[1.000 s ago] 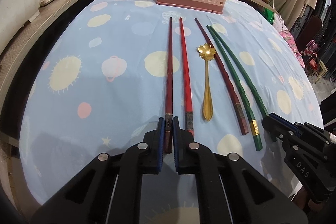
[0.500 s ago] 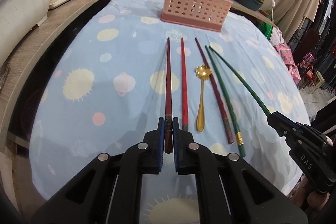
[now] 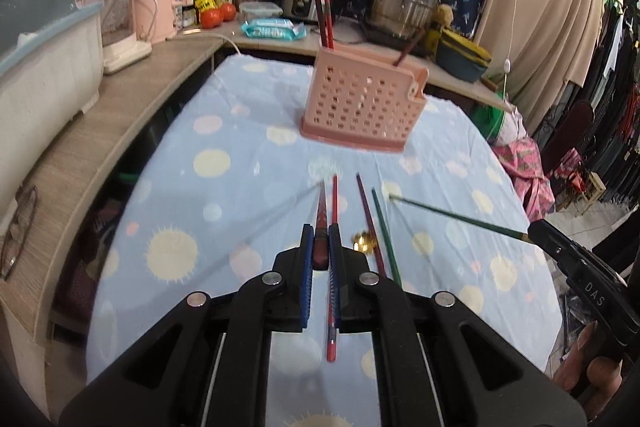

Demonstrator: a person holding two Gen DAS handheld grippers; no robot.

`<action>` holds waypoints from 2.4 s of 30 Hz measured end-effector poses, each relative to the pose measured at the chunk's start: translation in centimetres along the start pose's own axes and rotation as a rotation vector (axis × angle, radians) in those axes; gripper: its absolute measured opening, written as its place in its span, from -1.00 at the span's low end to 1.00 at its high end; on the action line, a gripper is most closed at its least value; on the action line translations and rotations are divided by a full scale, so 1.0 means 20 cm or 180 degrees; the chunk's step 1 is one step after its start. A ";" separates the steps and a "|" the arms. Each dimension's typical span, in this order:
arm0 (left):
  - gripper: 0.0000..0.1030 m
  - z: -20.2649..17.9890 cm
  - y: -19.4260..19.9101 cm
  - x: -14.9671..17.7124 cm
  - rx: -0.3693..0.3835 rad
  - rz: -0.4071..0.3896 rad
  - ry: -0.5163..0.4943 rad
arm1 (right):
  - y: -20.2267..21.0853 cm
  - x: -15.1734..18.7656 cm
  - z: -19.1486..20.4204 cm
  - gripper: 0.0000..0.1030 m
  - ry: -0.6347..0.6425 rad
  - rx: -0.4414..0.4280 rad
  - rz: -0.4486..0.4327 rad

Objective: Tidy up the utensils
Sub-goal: 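Lift both held chopsticks and carry them over the pink basket, then lower the chopsticks into the pink basket and open both grippers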

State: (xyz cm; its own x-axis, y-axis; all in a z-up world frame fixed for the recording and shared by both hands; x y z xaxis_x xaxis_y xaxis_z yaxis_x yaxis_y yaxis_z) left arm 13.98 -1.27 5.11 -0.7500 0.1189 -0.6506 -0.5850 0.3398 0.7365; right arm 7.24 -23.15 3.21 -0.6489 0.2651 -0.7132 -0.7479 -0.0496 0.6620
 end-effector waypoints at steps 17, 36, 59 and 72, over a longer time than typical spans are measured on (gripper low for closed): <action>-0.86 -0.13 0.16 -0.56 0.0120 -0.0626 -0.0107 | 0.12 -0.52 0.00 -0.87 -0.0103 -0.0129 -0.0522; -0.86 -0.31 0.22 -1.27 0.0146 -0.1294 -0.0256 | 0.06 -1.25 0.11 -0.87 -0.0061 -0.0327 -0.1217; -0.86 -0.19 -0.37 -1.31 0.0010 -0.0747 -0.0196 | -0.63 -1.30 0.08 -0.87 -0.0113 -0.0230 -0.0735; -0.12 -0.20 -0.38 -1.27 -0.0118 -0.0750 -0.0177 | -0.59 -1.27 0.05 -0.29 -0.0162 -0.0149 -0.0786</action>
State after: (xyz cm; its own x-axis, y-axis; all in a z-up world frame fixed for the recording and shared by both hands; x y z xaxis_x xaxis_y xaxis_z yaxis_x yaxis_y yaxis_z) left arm 36.14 -10.65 16.75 -0.5740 0.0919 -0.8137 -0.7535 0.3299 0.5688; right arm 32.65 -28.25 13.72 -0.4387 0.3227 -0.8387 -0.8893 -0.0215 0.4569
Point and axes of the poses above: each gripper's, at about its wrist camera, not at the fingertips, and y roughly against the way its jaws point, z to its left, x to its underside, the point moved 4 cm from there along -y, roughly the way its jaws point, and after that the axes turned 5 degrees about z, right-handed, at the moved point
